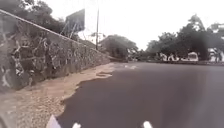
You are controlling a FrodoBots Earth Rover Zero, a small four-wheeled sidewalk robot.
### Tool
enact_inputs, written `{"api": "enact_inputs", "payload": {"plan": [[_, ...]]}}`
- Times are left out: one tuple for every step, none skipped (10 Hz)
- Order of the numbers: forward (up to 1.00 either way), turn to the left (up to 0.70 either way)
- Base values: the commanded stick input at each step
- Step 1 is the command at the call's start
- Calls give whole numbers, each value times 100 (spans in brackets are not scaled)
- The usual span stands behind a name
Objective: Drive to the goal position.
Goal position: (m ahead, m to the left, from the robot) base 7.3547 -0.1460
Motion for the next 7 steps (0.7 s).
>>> {"api": "enact_inputs", "payload": {"plan": [[85,0],[85,-17],[85,-8],[85,0],[85,0],[85,0],[85,-22]]}}
